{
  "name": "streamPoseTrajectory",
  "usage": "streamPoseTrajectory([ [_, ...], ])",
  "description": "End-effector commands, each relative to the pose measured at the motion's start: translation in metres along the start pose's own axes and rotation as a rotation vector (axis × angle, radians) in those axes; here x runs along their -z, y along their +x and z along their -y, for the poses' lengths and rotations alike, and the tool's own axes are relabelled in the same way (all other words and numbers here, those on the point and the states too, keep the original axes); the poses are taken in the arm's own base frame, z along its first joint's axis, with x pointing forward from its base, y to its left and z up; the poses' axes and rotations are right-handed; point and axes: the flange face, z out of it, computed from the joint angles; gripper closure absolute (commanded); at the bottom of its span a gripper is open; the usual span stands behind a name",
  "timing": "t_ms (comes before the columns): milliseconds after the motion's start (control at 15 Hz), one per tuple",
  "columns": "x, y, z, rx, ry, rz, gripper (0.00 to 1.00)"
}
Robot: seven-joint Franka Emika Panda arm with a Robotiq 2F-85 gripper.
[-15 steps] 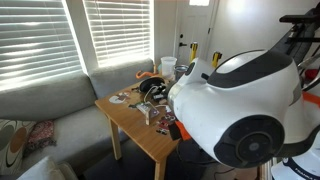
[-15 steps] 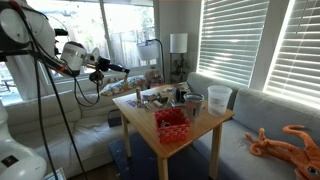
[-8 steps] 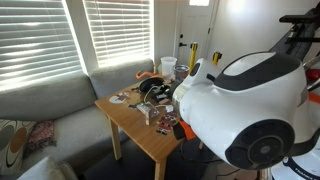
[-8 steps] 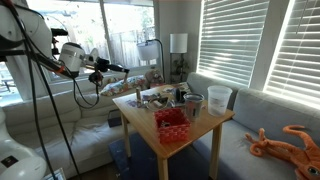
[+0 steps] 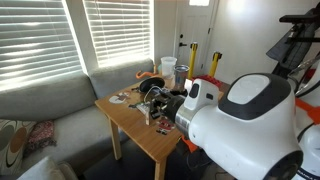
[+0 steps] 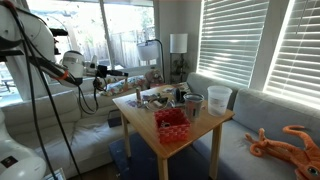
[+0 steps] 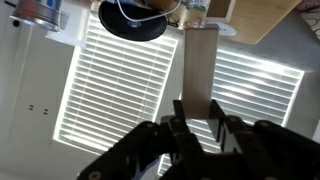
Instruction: Put one block upright
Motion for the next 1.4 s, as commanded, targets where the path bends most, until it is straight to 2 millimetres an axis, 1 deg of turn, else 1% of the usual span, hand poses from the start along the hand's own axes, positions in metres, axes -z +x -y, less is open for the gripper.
streamPoseTrajectory([
  [0, 0.009, -0.025, -0.01, 0.08, 0.095, -0.153, 0.93],
  [200, 0.01, -0.042, -0.017, 0.078, 0.135, -0.259, 0.93],
  [467, 0.005, -0.073, -0.035, -0.011, 0.145, -0.245, 0.93],
  [533, 0.003, -0.064, -0.018, 0.035, 0.125, -0.223, 0.72],
  [667, 0.002, -0.075, -0.025, 0.013, 0.125, -0.217, 0.72],
  [733, 0.002, -0.077, -0.027, 0.009, 0.124, -0.218, 0.72],
  [1333, 0.003, -0.075, -0.029, 0.003, 0.124, -0.222, 0.72],
])
